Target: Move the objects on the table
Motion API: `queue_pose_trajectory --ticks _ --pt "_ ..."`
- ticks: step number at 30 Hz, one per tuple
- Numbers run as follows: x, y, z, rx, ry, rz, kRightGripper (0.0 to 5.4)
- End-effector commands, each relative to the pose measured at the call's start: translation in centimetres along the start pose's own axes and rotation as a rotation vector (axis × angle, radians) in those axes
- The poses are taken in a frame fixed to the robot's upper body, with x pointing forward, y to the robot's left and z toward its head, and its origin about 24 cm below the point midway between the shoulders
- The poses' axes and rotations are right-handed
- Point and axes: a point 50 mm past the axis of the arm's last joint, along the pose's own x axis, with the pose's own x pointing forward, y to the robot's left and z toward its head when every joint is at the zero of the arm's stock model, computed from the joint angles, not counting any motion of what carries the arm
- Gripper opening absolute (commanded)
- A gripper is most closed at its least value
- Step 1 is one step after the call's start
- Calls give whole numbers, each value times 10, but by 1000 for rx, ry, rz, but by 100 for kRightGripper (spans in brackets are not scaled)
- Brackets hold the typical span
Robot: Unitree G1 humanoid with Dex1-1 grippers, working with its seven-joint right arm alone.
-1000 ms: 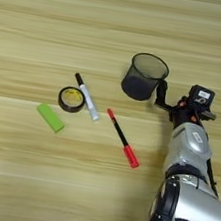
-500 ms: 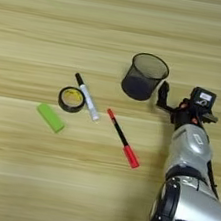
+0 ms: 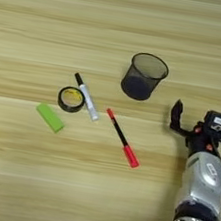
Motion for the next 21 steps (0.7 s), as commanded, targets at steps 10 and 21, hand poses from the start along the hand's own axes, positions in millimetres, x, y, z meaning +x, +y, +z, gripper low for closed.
queue_pose_trajectory --ticks 10,21 --pt "-24 19 29 178 -122 362 538" --pt "-60 61 21 30 -39 719 538"
